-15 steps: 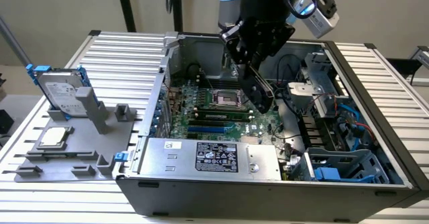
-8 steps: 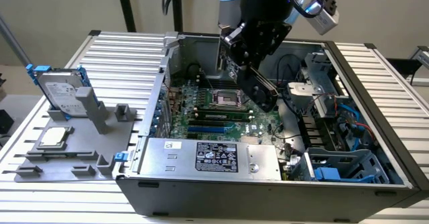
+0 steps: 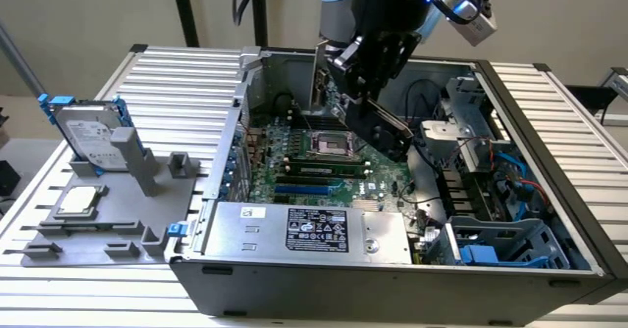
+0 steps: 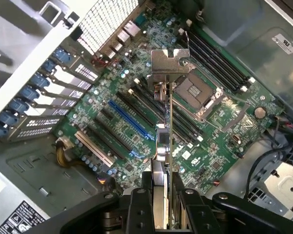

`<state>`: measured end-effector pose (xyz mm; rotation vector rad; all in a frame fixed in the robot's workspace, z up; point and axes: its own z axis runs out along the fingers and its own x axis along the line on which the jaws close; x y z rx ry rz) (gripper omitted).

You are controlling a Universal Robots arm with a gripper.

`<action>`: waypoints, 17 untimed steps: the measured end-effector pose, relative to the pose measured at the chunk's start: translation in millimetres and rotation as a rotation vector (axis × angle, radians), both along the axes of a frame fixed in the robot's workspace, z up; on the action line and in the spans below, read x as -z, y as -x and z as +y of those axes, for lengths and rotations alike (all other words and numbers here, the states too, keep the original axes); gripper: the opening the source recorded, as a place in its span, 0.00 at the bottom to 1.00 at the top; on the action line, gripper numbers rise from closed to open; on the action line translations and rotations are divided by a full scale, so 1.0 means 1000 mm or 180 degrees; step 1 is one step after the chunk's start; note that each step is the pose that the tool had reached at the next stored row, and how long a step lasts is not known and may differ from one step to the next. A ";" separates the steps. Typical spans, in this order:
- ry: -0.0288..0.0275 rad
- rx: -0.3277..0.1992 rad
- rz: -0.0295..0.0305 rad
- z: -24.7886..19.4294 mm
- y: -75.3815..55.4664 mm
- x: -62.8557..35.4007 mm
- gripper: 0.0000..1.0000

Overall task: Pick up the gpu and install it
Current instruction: 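Insert the gpu into the slot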

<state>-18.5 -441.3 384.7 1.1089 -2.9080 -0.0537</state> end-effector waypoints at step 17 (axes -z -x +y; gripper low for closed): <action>0.0001 -0.0982 -0.0004 0.0000 0.000 0.0034 0.27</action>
